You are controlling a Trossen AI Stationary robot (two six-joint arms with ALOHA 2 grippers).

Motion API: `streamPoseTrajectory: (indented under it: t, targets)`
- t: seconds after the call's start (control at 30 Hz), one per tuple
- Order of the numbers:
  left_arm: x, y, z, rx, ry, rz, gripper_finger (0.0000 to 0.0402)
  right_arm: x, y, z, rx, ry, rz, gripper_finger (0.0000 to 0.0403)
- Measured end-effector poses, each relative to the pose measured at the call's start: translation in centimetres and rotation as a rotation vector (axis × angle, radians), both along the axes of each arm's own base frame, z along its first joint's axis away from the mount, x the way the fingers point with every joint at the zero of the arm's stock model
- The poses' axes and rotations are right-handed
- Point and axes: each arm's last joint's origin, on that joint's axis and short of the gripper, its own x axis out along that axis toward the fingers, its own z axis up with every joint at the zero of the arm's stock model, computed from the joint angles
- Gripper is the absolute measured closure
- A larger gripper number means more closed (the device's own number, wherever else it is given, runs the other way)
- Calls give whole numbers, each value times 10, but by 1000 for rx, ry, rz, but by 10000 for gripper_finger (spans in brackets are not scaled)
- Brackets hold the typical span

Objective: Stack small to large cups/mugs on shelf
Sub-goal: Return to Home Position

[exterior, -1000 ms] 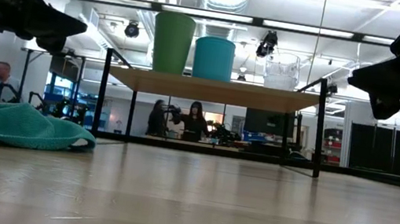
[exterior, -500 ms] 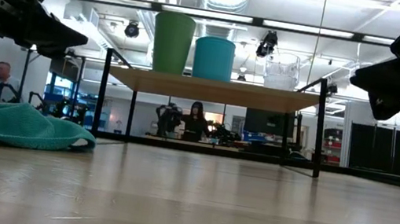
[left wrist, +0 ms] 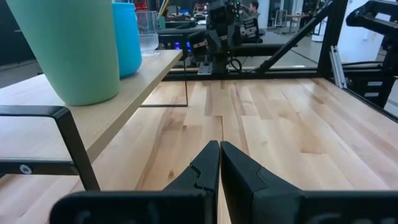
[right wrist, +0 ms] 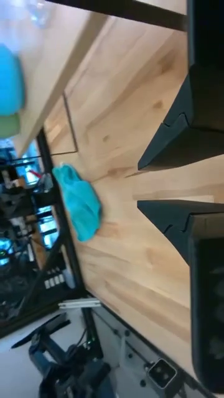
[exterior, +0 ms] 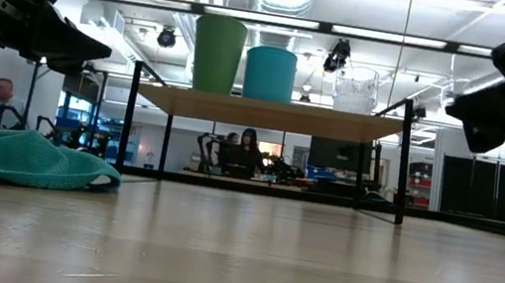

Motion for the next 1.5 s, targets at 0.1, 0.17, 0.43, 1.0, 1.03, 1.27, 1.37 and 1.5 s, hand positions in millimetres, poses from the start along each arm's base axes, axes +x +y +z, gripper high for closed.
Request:
streamPoseTrajectory:
  t: [0.1, 0.17, 0.43, 1.0, 1.03, 1.27, 1.37, 1.5]
  targets:
    - [0, 0, 0, 0, 0, 0, 402, 2, 0, -3, 23, 37, -4, 323]
    - [0, 0, 0, 0, 2, 0, 402, 3, 0, -5, 24, 63, -5, 326]
    - [0, 0, 0, 0, 0, -1, 402, 6, 0, -11, 22, 121, -10, 332]
    - [0, 0, 0, 0, -3, -2, 402, 2, 0, -3, 28, 39, -12, 330]
    - [0, 0, 0, 0, -1, -2, 402, 2, 0, -2, 29, 26, -12, 331]
    - [0, 0, 0, 0, -1, -3, 402, -2, 0, 4, 35, -43, -11, 332]
    - [0, 0, 0, -1, 2, -4, 402, -2, 0, 4, 35, -43, -11, 327]
    - [0, 0, 0, -1, 1, -4, 402, -2, 0, 4, 35, -41, -11, 322]
